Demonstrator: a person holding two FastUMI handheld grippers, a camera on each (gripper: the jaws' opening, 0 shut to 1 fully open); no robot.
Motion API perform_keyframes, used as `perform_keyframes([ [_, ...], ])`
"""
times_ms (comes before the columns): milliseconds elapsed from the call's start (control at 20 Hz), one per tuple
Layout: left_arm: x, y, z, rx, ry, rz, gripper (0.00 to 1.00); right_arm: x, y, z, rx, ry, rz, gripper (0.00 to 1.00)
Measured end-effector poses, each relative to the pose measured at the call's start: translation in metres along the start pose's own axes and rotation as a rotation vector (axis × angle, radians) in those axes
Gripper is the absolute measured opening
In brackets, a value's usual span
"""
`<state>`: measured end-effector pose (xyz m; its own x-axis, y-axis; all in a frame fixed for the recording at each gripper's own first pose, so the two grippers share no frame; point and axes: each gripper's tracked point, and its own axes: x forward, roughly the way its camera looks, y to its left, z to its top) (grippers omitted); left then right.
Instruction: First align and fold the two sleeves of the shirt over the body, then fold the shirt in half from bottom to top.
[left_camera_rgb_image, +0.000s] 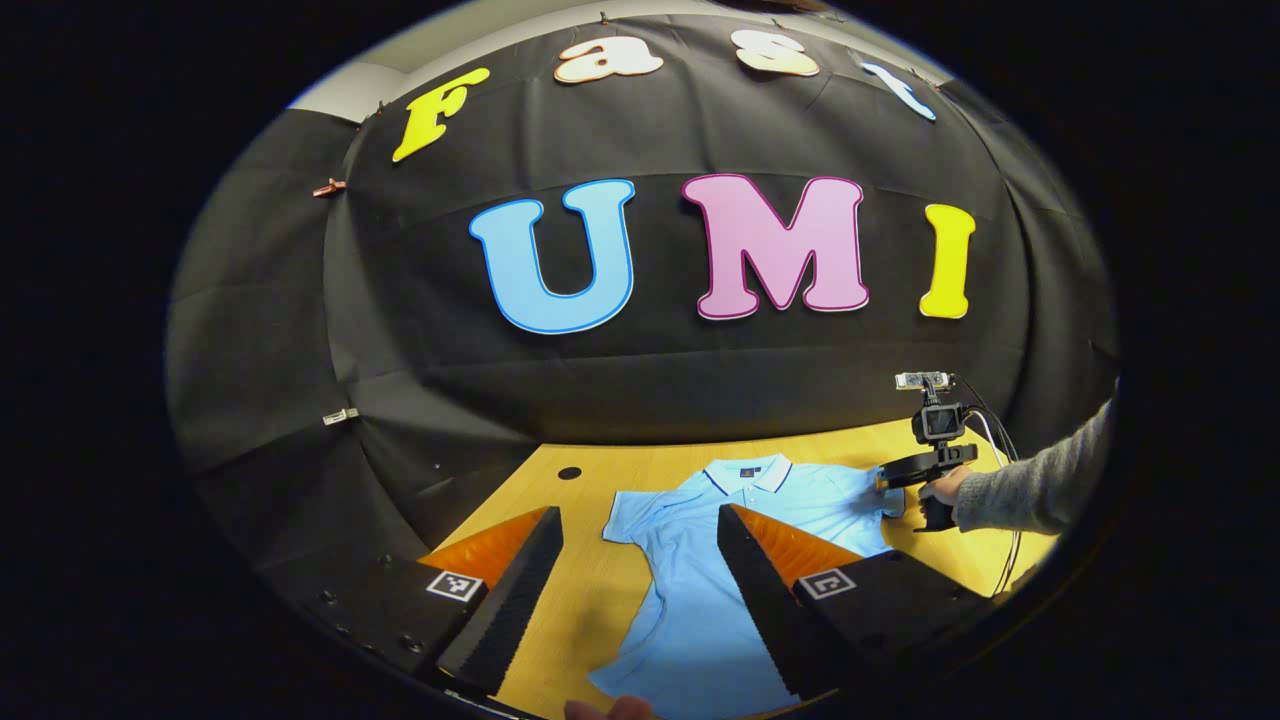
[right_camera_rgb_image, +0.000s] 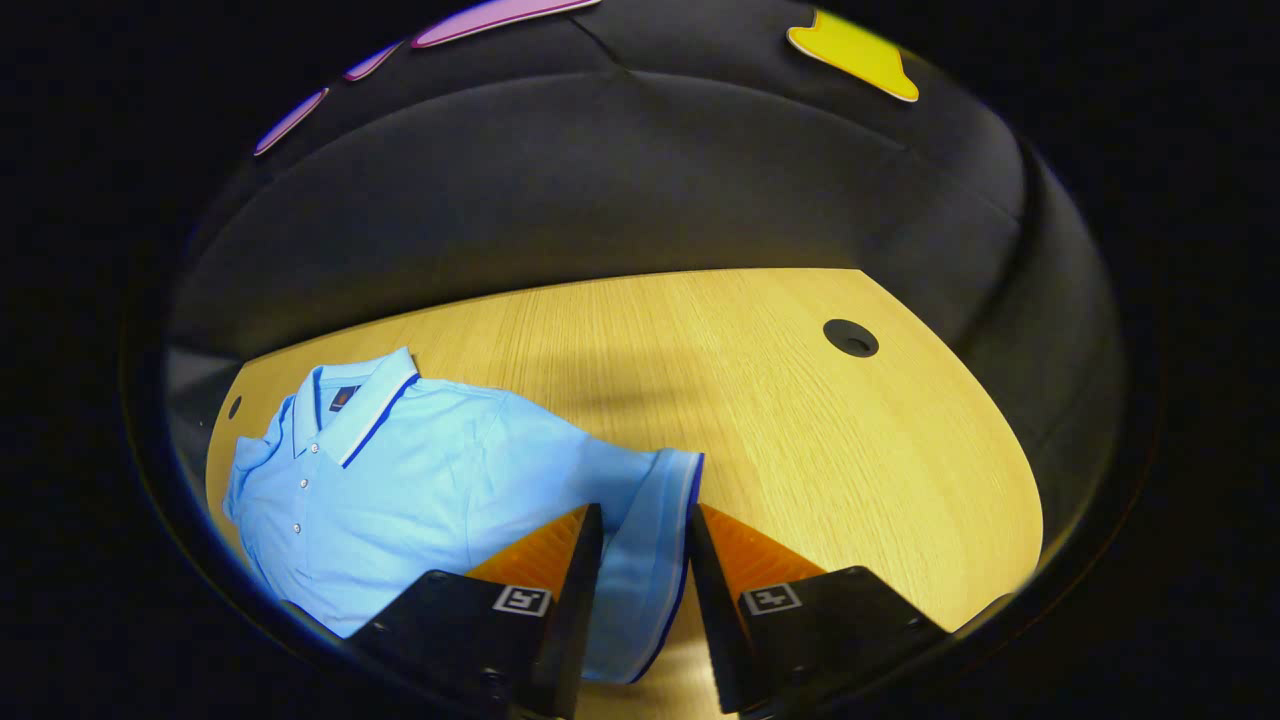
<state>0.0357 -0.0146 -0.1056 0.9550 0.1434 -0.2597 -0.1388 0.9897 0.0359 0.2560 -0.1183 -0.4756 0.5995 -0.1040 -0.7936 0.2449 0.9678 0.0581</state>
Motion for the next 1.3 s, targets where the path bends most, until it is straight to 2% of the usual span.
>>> perform_keyframes([
  [200,-0.002,0.007,-0.003,-0.003,0.001,-0.004,0.99,-0.002,0.007,-0.001,0.015,0.016,0.012,0.27],
  [250,0.0,0.009,-0.004,-0.002,0.004,-0.005,0.99,-0.003,0.009,-0.002,0.014,0.014,0.01,0.05],
  [300,0.0,0.01,-0.005,-0.001,0.007,-0.007,0.99,-0.002,0.01,-0.002,0.007,0.014,0.012,0.09],
  [450,0.007,0.018,-0.006,-0.003,0.014,-0.01,0.99,-0.008,0.017,-0.002,-0.01,0.004,0.031,0.06],
  [650,0.004,0.029,-0.008,-0.012,0.017,-0.012,0.99,-0.032,0.038,0.032,0.016,-0.094,0.072,0.06],
  [950,-0.002,0.047,-0.013,-0.025,0.013,-0.008,0.99,-0.069,0.102,0.048,0.006,-0.152,0.179,0.06],
  [1300,-0.014,0.073,-0.02,-0.041,0.021,0.013,0.99,-0.092,0.191,0.022,-0.13,-0.141,0.297,0.06],
])
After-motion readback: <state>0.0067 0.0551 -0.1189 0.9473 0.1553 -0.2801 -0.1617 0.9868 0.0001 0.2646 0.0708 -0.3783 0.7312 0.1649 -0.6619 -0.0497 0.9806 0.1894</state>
